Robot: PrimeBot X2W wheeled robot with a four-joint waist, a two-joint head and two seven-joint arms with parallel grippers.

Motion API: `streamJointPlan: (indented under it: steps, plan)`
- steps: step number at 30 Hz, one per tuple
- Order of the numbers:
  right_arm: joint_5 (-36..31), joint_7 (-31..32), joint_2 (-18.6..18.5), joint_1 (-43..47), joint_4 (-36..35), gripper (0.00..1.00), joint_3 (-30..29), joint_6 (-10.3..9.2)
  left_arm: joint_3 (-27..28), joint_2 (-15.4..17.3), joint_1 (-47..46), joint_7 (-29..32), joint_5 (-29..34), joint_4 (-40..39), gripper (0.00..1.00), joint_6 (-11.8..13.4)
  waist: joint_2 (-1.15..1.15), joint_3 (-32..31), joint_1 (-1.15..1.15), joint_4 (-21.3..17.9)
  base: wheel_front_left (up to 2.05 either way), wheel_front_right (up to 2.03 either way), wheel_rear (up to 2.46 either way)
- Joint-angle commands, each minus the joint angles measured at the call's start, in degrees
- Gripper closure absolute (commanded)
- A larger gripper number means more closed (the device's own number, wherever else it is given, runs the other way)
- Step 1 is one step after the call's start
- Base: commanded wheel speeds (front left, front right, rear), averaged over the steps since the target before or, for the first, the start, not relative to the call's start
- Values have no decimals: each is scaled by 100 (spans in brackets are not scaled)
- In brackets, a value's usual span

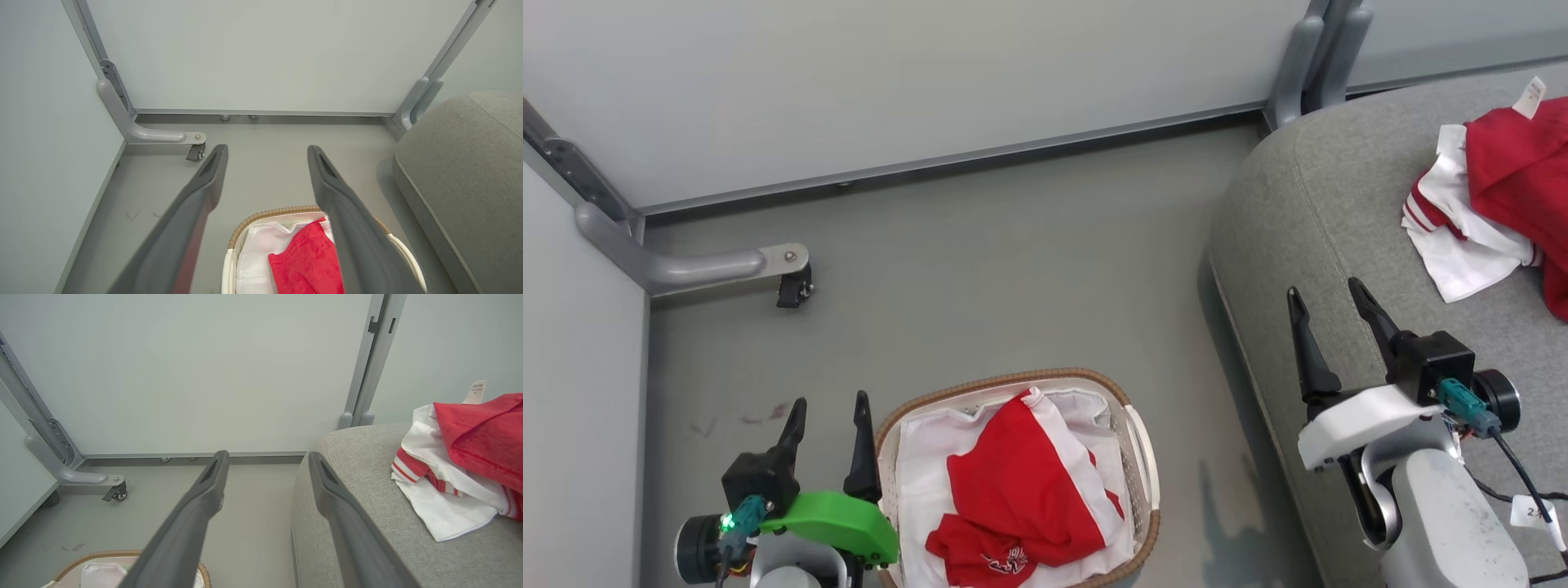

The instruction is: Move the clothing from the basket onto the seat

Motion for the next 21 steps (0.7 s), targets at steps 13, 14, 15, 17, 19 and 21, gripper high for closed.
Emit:
streamJointPlan:
  steps: [13,14,15,17,19,21]
  plan:
    - [202,-2,-16,-855,-427,0,187,-8,-825,23,-1205,5,56,699,0,-324,0,1416,0,-548,0,0,0]
    - [216,-2,-16,-915,-453,0,191,-8,-905,23,-1293,5,77,760,0,-342,0,1494,0,-586,0,0,0]
    - [234,-2,-17,-988,-487,0,219,-8,-978,24,-1400,5,77,828,0,-362,0,1600,0,-647,0,0,0]
    - [258,-2,-16,-1094,-546,0,268,-8,-1122,24,-1601,5,99,948,0,-403,0,1779,0,-749,0,0,0]
    - [284,-2,-16,-1201,-610,0,310,-8,-1262,27,-1789,5,89,1088,0,-440,0,1950,0,-850,0,0,0]
    - [330,-2,-13,-1307,-679,0,358,-8,-1404,29,-1968,5,60,1250,0,-476,0,2128,0,-954,0,0,0]
